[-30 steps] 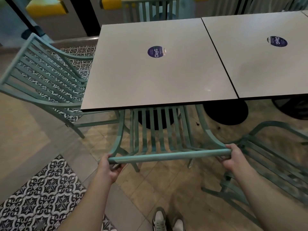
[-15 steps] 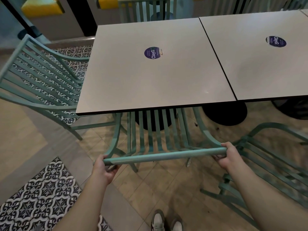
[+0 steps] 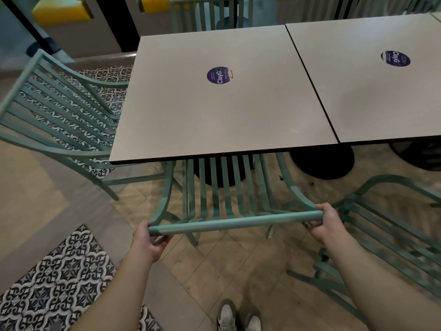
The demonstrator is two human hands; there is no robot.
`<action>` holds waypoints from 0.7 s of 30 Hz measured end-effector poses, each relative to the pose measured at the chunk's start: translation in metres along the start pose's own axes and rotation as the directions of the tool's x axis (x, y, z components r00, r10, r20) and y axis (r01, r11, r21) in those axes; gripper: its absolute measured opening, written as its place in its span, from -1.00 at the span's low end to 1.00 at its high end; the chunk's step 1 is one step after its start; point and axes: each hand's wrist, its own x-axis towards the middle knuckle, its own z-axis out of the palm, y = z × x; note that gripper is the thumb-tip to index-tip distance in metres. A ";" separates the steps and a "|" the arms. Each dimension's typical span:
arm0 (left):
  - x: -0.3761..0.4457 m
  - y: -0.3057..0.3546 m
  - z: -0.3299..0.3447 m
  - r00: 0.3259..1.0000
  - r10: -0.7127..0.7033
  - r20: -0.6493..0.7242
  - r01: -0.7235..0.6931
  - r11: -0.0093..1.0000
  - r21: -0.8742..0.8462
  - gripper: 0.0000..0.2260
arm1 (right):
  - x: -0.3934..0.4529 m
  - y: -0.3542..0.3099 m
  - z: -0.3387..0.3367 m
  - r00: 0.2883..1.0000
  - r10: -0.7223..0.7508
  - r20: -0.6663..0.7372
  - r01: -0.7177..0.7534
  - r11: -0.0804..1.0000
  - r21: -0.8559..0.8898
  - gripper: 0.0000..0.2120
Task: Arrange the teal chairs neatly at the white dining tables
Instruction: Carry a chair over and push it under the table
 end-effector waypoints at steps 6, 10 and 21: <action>0.005 0.001 -0.007 1.000 0.021 0.006 -0.021 1.000 0.010 -0.61 | 0.002 0.006 -0.004 1.000 0.002 0.021 -0.002 1.000 -0.006 -0.70; 0.005 0.002 -0.008 1.000 0.015 0.012 -0.015 1.000 0.010 -0.61 | 0.000 0.006 -0.004 1.000 -0.007 0.028 0.007 1.000 -0.015 -0.59; 0.009 0.008 -0.006 1.000 0.029 0.004 -0.029 0.999 0.016 -0.63 | 0.001 0.006 -0.003 0.999 -0.002 0.039 0.005 0.998 -0.068 -0.57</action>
